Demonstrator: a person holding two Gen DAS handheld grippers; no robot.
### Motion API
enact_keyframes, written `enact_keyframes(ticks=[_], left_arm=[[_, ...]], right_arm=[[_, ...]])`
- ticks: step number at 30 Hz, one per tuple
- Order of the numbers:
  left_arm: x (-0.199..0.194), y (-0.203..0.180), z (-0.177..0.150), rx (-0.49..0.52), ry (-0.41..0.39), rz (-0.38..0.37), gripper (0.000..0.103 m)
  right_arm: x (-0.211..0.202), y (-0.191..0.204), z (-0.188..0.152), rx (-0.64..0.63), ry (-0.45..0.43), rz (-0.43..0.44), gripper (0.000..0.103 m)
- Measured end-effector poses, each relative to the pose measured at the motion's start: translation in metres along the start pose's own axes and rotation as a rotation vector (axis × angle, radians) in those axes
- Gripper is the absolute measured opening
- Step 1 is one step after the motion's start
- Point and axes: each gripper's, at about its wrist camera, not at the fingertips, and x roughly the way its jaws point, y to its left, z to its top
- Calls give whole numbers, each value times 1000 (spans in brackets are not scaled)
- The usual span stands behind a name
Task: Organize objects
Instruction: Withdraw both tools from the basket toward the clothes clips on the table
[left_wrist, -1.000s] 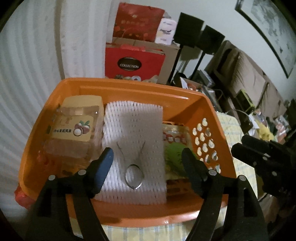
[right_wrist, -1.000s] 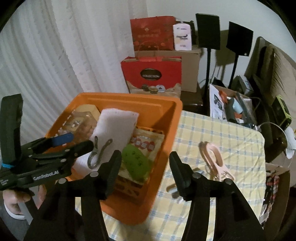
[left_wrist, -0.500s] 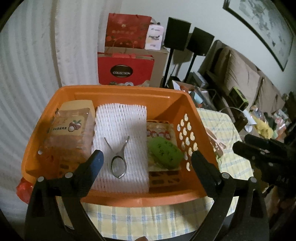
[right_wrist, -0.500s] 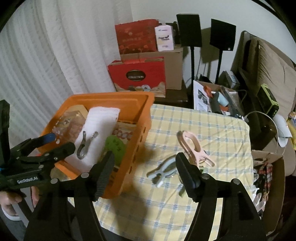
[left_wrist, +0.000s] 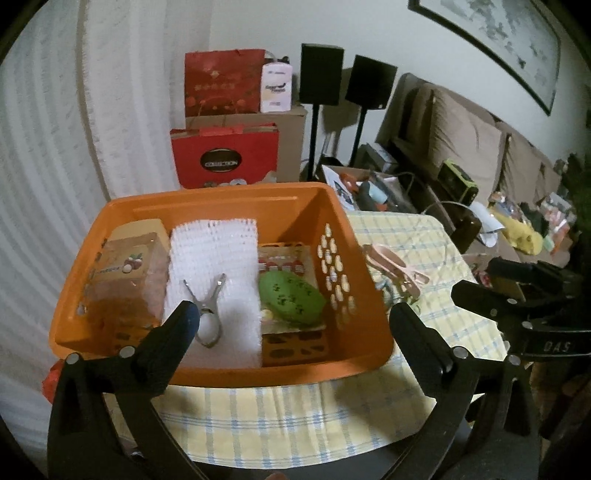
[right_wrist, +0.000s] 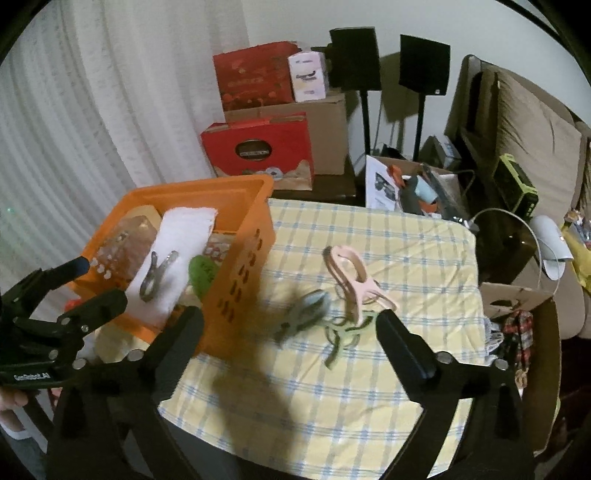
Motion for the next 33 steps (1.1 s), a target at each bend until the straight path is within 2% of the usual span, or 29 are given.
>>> enact_keyframes(ticks=[12, 16, 21, 26, 30, 33], left_arm=[[8, -43, -6, 23, 24, -86, 103], [9, -60, -19, 48, 18, -139, 103], [6, -71, -44, 56, -9, -165, 103], [6, -72, -64, 33, -2, -181, 103], [10, -74, -69, 41, 0, -163, 103], [16, -77, -74, 48, 2, -140, 102]], right_arm=[[-6, -50, -7, 48, 5, -70, 102], [-1, -65, -12, 60, 16, -75, 102], [9, -74, -24, 64, 19, -70, 102], [30, -77, -30, 53, 56, -78, 93], [42, -79, -31, 51, 74, -78, 92], [48, -80, -36, 67, 92, -62, 82]])
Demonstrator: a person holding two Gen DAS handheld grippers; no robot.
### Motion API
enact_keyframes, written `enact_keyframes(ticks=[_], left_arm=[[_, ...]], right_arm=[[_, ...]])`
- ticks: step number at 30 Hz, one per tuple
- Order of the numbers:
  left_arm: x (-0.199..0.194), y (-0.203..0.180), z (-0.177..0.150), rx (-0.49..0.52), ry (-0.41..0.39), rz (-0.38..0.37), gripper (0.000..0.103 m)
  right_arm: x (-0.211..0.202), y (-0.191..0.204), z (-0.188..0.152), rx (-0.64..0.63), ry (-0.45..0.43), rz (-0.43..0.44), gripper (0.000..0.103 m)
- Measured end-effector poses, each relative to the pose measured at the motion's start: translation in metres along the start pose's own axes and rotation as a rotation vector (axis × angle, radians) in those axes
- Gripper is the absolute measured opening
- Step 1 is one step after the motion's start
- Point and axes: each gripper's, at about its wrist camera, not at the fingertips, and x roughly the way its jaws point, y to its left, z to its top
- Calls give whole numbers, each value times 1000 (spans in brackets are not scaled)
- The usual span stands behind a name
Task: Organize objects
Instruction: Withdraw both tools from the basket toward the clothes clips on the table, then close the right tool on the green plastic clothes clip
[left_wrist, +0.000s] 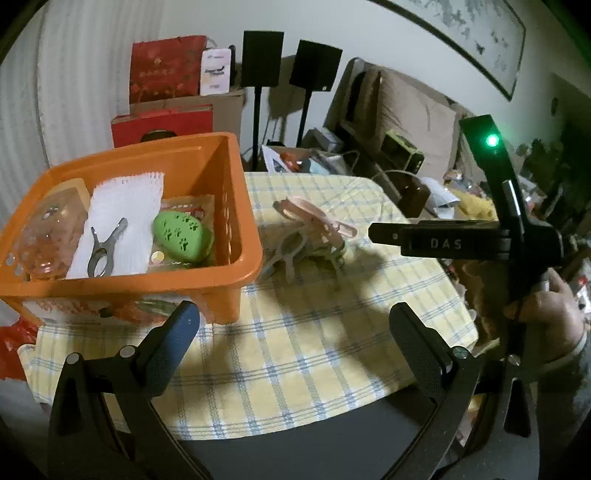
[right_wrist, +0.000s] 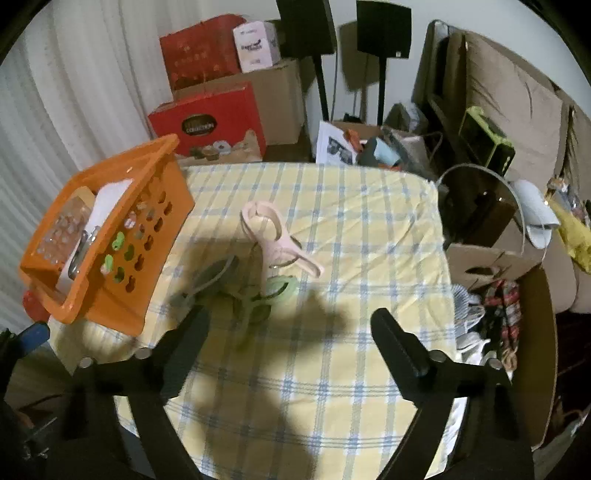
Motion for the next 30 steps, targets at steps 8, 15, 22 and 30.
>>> enact_keyframes(ticks=[8, 15, 22, 30], left_arm=[[23, 8, -16, -49, 36, -1, 101], [31, 13, -20, -63, 59, -2, 101], [36, 9, -23, -54, 81, -10, 101], [39, -7, -20, -5, 106, -31, 101]], right_arm=[[36, 17, -17, 0, 70, 15, 42], [61, 30, -19, -23, 93, -2, 30], [60, 29, -25, -72, 92, -60, 11], [44, -5, -46, -57, 119, -86, 5]])
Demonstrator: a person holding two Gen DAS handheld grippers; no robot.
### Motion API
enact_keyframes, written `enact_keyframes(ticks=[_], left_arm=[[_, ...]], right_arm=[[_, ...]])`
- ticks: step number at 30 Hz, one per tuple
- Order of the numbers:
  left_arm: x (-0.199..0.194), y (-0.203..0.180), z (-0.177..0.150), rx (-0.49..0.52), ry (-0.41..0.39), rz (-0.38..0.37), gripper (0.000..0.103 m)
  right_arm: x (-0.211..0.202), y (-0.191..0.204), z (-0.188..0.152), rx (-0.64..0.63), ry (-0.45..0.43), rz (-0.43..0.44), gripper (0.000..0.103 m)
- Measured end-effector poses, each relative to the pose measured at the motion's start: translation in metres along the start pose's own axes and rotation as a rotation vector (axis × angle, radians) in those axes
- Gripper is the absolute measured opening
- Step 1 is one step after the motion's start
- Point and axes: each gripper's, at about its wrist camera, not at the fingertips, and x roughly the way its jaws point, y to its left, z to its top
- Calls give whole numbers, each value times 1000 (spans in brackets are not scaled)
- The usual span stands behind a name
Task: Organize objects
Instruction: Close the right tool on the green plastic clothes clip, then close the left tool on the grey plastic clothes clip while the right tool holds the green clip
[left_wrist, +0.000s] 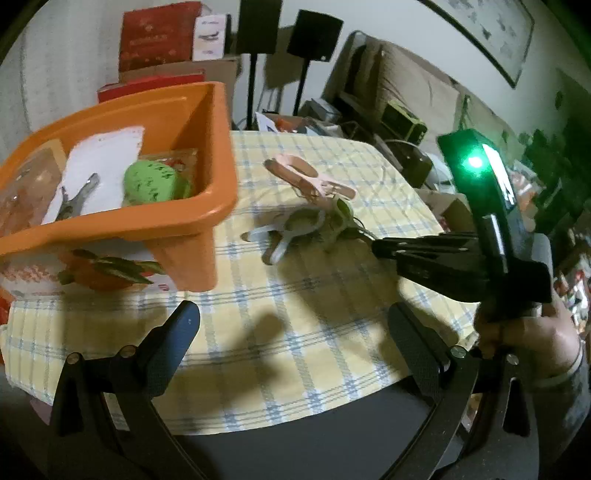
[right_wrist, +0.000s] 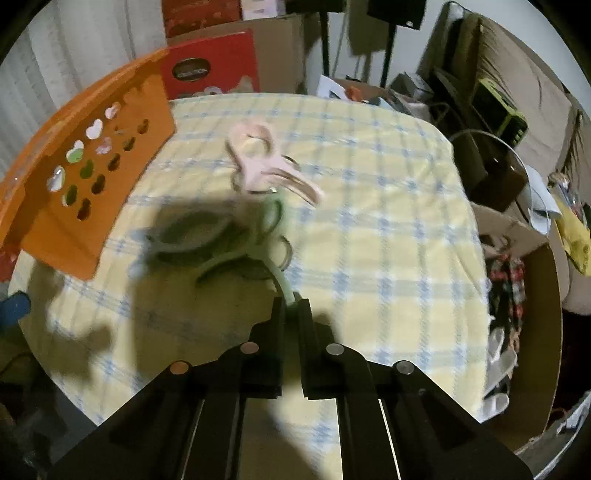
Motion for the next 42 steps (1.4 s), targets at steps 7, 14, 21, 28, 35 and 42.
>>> enact_keyframes(ticks=[7, 14, 21, 28, 35, 42], left_arm=[[11, -22, 10, 62, 17, 11, 101], [37, -49, 27, 148, 37, 47, 101], [75, -57, 44, 196, 89, 100, 80], [100, -54, 54, 231, 105, 144, 67], [112, -53, 57, 251, 130, 154, 29], [110, -59, 54, 230, 178, 59, 8]], right_arm=[[-16, -41, -23, 54, -3, -8, 5], [-30, -59, -39, 96, -13, 13, 5], [-34, -64, -44, 119, -26, 45, 5], [-34, -61, -43, 119, -33, 59, 5], [-33, -61, -42, 123, -38, 57, 7], [-39, -72, -40, 170, -59, 54, 12]])
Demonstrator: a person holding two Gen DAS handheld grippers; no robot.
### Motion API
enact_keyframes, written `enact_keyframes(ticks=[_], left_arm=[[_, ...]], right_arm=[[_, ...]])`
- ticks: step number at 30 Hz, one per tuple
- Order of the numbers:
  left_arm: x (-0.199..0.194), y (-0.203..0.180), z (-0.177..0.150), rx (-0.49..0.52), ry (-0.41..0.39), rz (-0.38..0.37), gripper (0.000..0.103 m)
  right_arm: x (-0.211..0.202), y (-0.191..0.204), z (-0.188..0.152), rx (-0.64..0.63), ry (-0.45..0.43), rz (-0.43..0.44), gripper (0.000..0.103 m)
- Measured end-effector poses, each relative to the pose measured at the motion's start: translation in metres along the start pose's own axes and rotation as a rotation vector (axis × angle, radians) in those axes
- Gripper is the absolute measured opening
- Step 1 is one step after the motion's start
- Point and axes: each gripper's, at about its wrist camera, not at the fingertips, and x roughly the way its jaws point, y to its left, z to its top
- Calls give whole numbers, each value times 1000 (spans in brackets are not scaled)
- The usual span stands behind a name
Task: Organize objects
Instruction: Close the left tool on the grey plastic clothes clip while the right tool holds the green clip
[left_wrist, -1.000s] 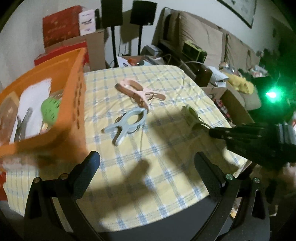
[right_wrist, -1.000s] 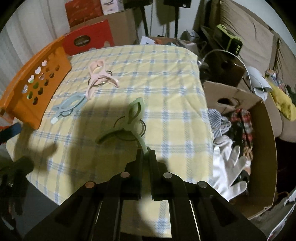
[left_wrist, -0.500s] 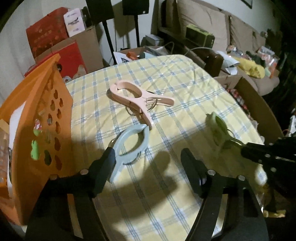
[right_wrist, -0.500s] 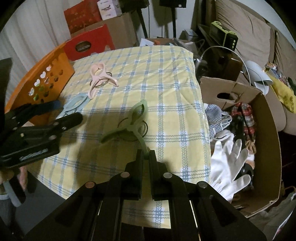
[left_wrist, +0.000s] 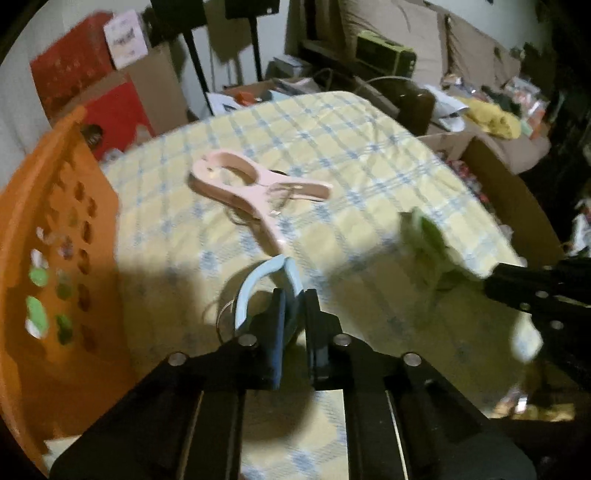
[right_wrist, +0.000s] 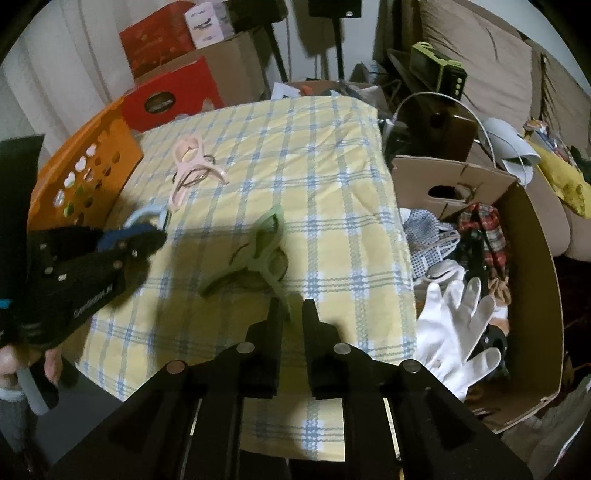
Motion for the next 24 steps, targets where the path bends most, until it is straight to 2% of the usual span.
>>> enact_keyframes(ticks=[2, 3, 7, 9, 11, 13, 14, 16, 19, 24], left_arm=[[-2, 1, 0, -44, 20, -89, 6], [-3, 1, -1, -52, 23, -109, 6], [-20, 4, -2, -59, -17, -137, 7], [-29, 9, 0, -61, -44, -117, 17], [-35, 11, 1, -59, -54, -101, 42], [-36, 10, 0, -41, -69, -67, 55], [-35, 8, -1, -23, -70, -43, 59], [-30, 3, -3, 8, -50, -13, 59], [-21, 0, -8, 41, -25, 10, 59], [-6, 1, -17, 39, 15, 27, 59]], right_arm=[[-3, -3, 2, 18, -9, 11, 13], [-5, -4, 3, 24, -12, 16, 14], [-7, -3, 8, 38, -25, 16, 23], [-6, -1, 10, 45, -29, 18, 28], [-4, 3, 14, 46, -36, 16, 33], [0, 9, 18, 45, -37, 19, 38], [2, 12, 20, 43, -36, 23, 44], [6, 17, 23, 31, -37, 14, 48], [16, 23, 27, 15, -26, -11, 48], [30, 26, 27, 11, 1, -34, 48]])
